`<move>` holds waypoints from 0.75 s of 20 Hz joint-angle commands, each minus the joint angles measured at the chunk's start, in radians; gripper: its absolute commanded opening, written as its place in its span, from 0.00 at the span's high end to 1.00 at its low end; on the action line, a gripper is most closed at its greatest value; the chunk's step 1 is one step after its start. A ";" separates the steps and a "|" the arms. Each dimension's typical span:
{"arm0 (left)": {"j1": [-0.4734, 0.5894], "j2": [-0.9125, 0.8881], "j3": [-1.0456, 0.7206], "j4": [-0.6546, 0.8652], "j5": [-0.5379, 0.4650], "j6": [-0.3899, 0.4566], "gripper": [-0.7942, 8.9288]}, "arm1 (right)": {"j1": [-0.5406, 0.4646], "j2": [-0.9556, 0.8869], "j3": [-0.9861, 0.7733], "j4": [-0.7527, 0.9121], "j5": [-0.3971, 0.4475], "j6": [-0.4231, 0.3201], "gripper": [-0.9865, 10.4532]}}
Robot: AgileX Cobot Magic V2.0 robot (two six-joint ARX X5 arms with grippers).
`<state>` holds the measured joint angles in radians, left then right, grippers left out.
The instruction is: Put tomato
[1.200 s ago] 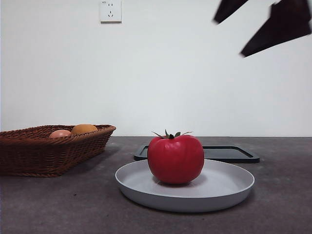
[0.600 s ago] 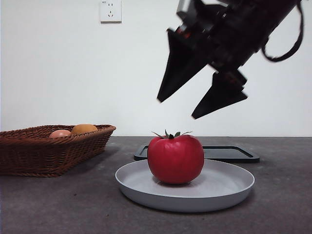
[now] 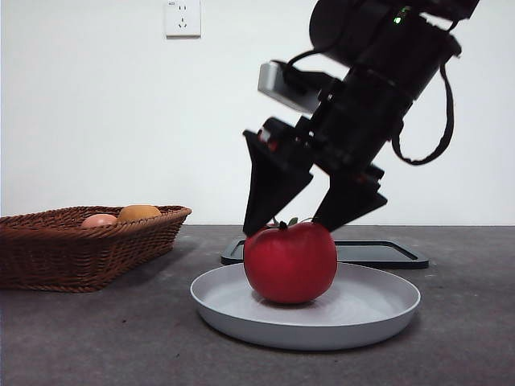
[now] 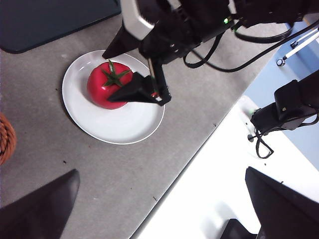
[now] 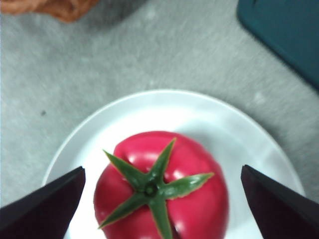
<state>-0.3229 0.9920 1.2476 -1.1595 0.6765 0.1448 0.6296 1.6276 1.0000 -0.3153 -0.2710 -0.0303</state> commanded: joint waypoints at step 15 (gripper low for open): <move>-0.002 0.008 0.019 0.007 0.004 0.016 0.38 | 0.012 0.019 0.056 -0.018 -0.027 -0.003 0.78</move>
<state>-0.3229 0.9920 1.2476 -1.1595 0.6765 0.1448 0.6334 1.6524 1.0294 -0.3428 -0.2939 -0.0303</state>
